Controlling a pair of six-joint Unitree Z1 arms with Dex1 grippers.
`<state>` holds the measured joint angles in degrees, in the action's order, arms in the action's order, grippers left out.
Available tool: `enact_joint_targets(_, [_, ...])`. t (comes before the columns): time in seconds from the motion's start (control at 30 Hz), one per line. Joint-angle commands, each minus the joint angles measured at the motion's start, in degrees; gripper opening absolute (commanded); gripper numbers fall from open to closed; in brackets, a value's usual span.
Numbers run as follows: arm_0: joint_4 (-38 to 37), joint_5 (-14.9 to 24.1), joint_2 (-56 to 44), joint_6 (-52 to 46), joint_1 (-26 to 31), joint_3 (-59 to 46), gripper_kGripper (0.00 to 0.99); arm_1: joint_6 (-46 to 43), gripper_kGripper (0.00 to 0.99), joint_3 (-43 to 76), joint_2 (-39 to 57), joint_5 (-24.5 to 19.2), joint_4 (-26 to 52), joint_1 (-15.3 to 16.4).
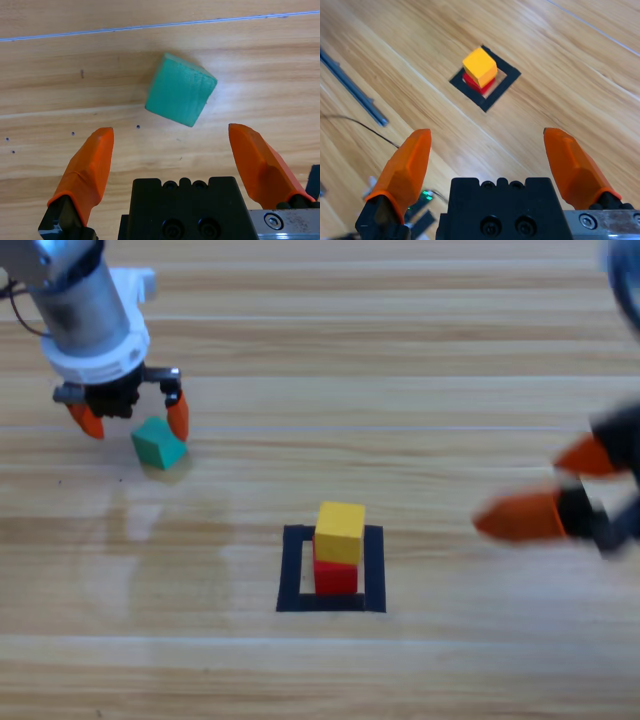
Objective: Stack the blocks in the rectangular block: red at the bottom, yellow in the middle, green on top
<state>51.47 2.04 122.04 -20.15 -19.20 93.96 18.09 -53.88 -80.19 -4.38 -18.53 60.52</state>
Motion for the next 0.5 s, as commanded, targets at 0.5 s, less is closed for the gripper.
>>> enact_joint_targets(0.5, [-1.38, 1.04, 7.51, 7.32, 0.56, 4.65, 0.942, -7.45, 0.99, 14.85, 5.31, 0.07, 14.93, -2.16])
